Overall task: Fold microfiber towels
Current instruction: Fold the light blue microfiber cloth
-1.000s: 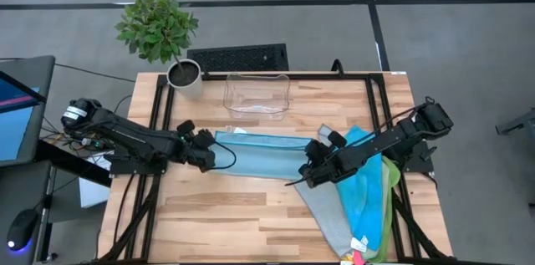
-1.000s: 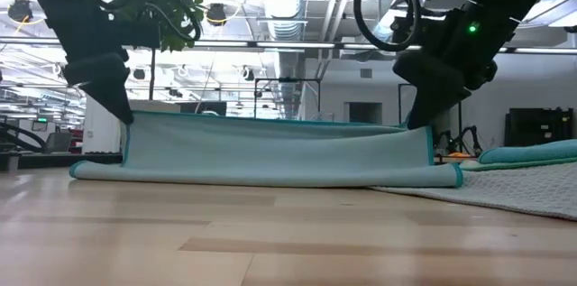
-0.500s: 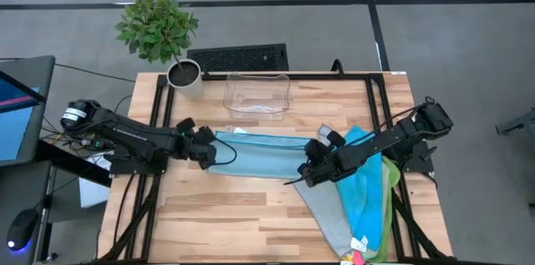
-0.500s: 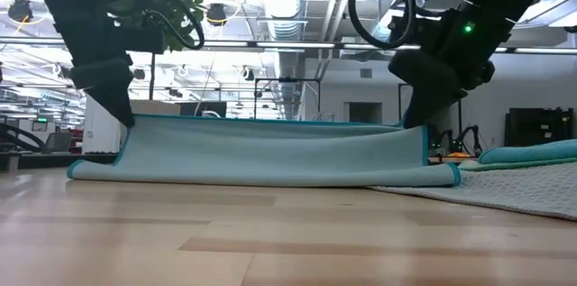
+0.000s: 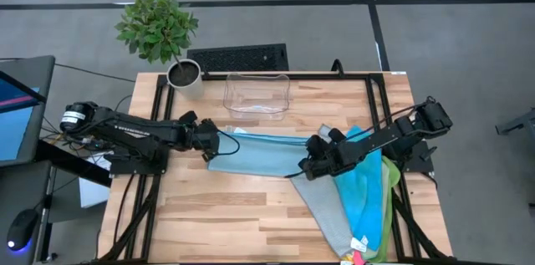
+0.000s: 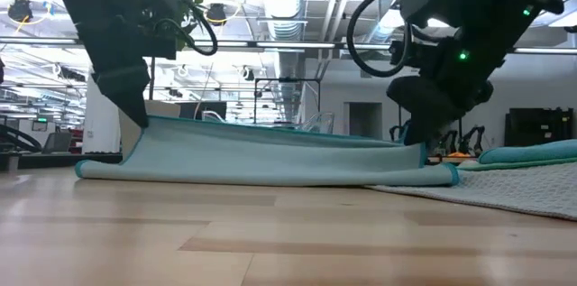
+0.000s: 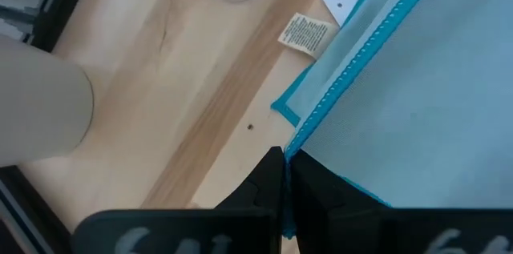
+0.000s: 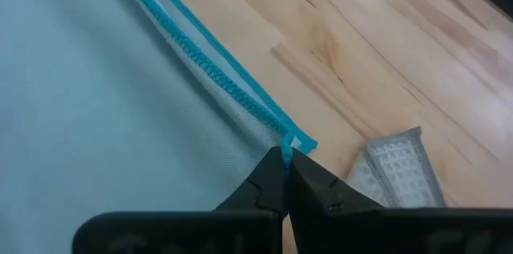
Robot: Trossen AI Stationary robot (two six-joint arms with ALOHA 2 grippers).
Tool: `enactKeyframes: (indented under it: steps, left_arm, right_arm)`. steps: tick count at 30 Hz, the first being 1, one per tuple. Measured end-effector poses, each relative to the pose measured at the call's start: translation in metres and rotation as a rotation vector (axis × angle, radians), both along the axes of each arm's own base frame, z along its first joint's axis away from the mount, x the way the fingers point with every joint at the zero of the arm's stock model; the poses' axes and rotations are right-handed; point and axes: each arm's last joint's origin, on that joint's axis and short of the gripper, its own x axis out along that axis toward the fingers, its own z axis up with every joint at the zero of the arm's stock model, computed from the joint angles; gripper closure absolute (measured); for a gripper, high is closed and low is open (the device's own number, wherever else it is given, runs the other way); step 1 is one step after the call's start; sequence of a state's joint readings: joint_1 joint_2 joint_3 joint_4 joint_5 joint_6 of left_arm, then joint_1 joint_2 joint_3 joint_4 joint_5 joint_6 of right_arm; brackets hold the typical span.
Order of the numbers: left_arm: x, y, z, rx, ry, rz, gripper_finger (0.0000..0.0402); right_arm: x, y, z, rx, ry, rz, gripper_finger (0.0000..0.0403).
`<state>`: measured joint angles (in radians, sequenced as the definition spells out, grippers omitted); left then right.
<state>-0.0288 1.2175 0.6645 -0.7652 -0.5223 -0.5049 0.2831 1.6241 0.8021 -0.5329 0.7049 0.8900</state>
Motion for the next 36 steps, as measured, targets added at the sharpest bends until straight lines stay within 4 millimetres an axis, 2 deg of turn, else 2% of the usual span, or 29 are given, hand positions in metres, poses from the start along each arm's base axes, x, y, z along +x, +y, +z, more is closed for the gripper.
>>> enactKeyframes:
  steps: [7,18,30,36]
  left_arm:
    - [-0.005,0.001,-0.016,0.003,-0.008,-0.006,0.0401]
    - [-0.001,0.013,-0.019,0.024,-0.012,0.004,0.0401]
    - [0.015,0.016,-0.044,0.036,0.067,-0.012,0.0401]
    - [0.016,0.018,-0.047,0.112,0.079,0.011,0.0401]
  right_arm:
    - [0.003,-0.006,-0.001,-0.007,-0.003,0.012,0.0371]
    - [0.005,-0.013,-0.001,0.019,0.005,-0.009,0.0371]
    - [0.005,-0.017,-0.002,0.048,0.016,-0.017,0.0362]
    - [-0.001,-0.025,-0.011,0.076,0.032,-0.041,0.0362]
